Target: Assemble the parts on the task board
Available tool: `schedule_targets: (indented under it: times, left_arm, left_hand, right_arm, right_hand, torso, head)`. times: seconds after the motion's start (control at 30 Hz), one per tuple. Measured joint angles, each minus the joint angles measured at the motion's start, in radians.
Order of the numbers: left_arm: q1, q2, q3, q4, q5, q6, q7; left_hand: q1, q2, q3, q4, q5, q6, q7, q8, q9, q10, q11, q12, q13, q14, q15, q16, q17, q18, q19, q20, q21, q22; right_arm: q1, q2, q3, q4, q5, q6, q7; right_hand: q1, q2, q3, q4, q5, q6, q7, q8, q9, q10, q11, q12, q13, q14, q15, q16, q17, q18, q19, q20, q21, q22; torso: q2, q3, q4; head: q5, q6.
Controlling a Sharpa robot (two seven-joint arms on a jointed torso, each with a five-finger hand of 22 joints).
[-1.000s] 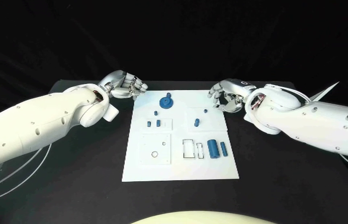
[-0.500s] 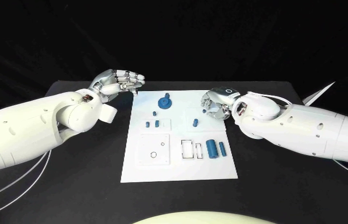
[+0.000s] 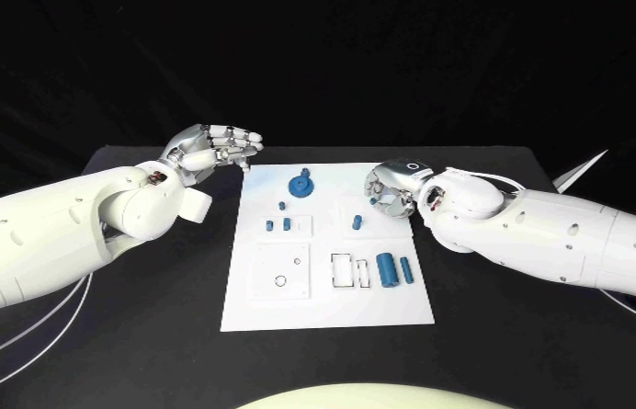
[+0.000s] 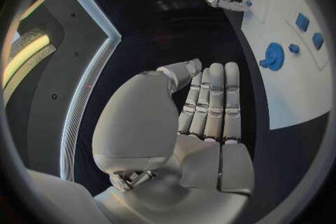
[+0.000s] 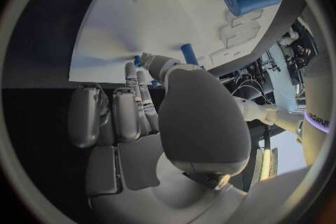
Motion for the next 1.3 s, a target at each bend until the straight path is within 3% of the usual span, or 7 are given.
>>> schedule_targets:
  times: [0.03,0.27,0.33,0.43,0.63,0.97,1.3]
  left_arm:
    - [0.000,0.000,0.000,0.000,0.000,0.000,0.000]
    - [0.000,-0.002,0.000,0.002,0.002,0.001,-0.004]
    - [0.000,-0.002,0.000,0.002,0.002,0.002,-0.005]
    - [0.000,-0.003,0.000,0.003,0.002,0.002,-0.006]
    - [0.000,-0.007,0.000,0.008,0.003,0.002,-0.010]
    - [0.000,-0.009,0.000,0.009,0.003,-0.001,-0.018]
    - [0.000,-0.009,0.000,0.009,0.001,-0.002,-0.023]
  left_hand:
    - [0.000,0.000,0.000,0.000,0.000,0.000,0.000,0.000,0.000,0.000,0.000,0.000,0.000,0.000,0.000,0.000,0.000,0.000,0.000,0.000,0.000,0.000]
    - [0.000,0.000,0.000,0.000,0.000,-0.002,0.002,0.000,0.000,0.000,0.000,0.000,0.000,0.000,0.000,-0.011,0.000,0.000,0.000,0.000,0.000,-0.001]
    - [0.000,0.000,0.000,0.000,0.000,-0.002,0.002,0.000,0.000,-0.009,0.009,0.000,-0.001,0.000,0.000,-0.011,0.000,0.000,0.000,0.000,0.000,-0.001]
    - [0.000,0.000,0.000,0.000,0.000,-0.003,0.003,0.000,0.000,-0.009,0.009,0.000,-0.001,0.000,0.000,-0.011,0.000,0.000,0.000,0.000,0.000,-0.001]
    - [0.000,0.000,0.000,0.000,0.000,-0.004,0.003,0.000,0.000,-0.009,0.009,0.000,-0.001,0.000,0.000,-0.011,0.000,0.000,0.000,0.000,0.000,-0.005]
    - [-0.010,0.010,-0.018,0.018,0.000,-0.004,0.003,0.000,0.000,-0.009,0.009,0.000,-0.002,0.000,0.000,-0.011,0.000,0.000,0.000,0.000,0.000,-0.008]
    - [-0.010,0.010,-0.018,0.018,0.000,-0.004,0.003,0.000,0.000,-0.009,0.009,0.000,-0.004,0.000,0.000,-0.011,-0.001,0.000,0.000,0.000,-0.012,-0.012]
  right_arm:
    - [-0.001,0.001,0.000,-0.002,-0.001,0.003,-0.002]
    - [-0.004,0.014,0.001,-0.014,-0.014,0.014,-0.016]
    - [-0.004,0.018,0.002,-0.018,-0.019,0.016,-0.020]
    - [-0.004,0.023,0.003,-0.022,-0.024,0.018,-0.024]
    - [-0.006,0.030,0.005,-0.027,-0.036,0.018,-0.034]
    - [-0.011,0.037,0.007,-0.024,-0.081,0.015,-0.064]
    - [-0.023,0.034,0.001,-0.012,-0.117,-0.036,-0.090]
  right_hand:
    - [-0.009,0.009,0.003,-0.003,0.000,0.006,0.000,0.000,0.000,0.001,0.000,0.000,-0.007,0.000,0.000,0.000,0.000,0.000,0.000,0.000,0.000,0.000]
    - [-0.009,0.009,0.003,-0.003,0.000,0.018,-0.003,0.000,0.000,0.016,-0.008,0.000,-0.008,0.000,0.000,0.000,0.000,0.000,0.003,-0.003,0.000,0.000]
    - [-0.009,0.009,0.003,-0.003,0.000,0.024,-0.004,0.000,0.001,0.022,-0.013,0.001,-0.004,0.000,0.000,0.004,0.000,0.000,0.003,-0.003,0.000,0.000]
    - [-0.009,0.010,0.003,-0.003,0.000,0.031,-0.004,0.000,0.001,0.028,-0.008,0.001,0.003,0.000,0.000,0.008,0.001,0.000,0.003,-0.004,0.000,0.000]
    - [-0.010,0.010,0.023,-0.023,0.000,0.052,-0.007,0.000,0.006,0.054,-0.020,0.001,0.015,-0.010,-0.011,0.027,0.005,-0.001,0.005,-0.006,0.055,0.000]
    - [-0.021,0.021,0.037,-0.062,-0.001,0.080,-0.024,0.016,0.027,0.078,-0.022,0.000,0.021,-0.002,-0.020,0.031,0.008,-0.001,0.010,-0.011,0.082,0.000]
    - [-0.031,0.031,0.052,-0.078,-0.008,0.090,-0.027,0.016,0.033,0.083,-0.017,-0.012,0.021,-0.002,-0.020,0.031,0.006,-0.001,0.017,-0.018,0.090,0.000]
  torso:
    - [0.000,0.0000,-0.0003]
    - [0.000,0.0006,-0.0008]
    - [0.000,0.0012,-0.0006]
    - [0.000,0.0012,-0.0005]
    - [0.001,0.0015,-0.0006]
    - [0.002,0.0014,-0.0001]
    - [0.001,0.0012,-0.0006]
  head:
    - [0.000,0.000]
    - [0.001,-0.002]
    - [0.000,-0.002]
    - [-0.001,-0.003]
    - [-0.002,-0.005]
    - [-0.004,-0.011]
    - [-0.005,-0.013]
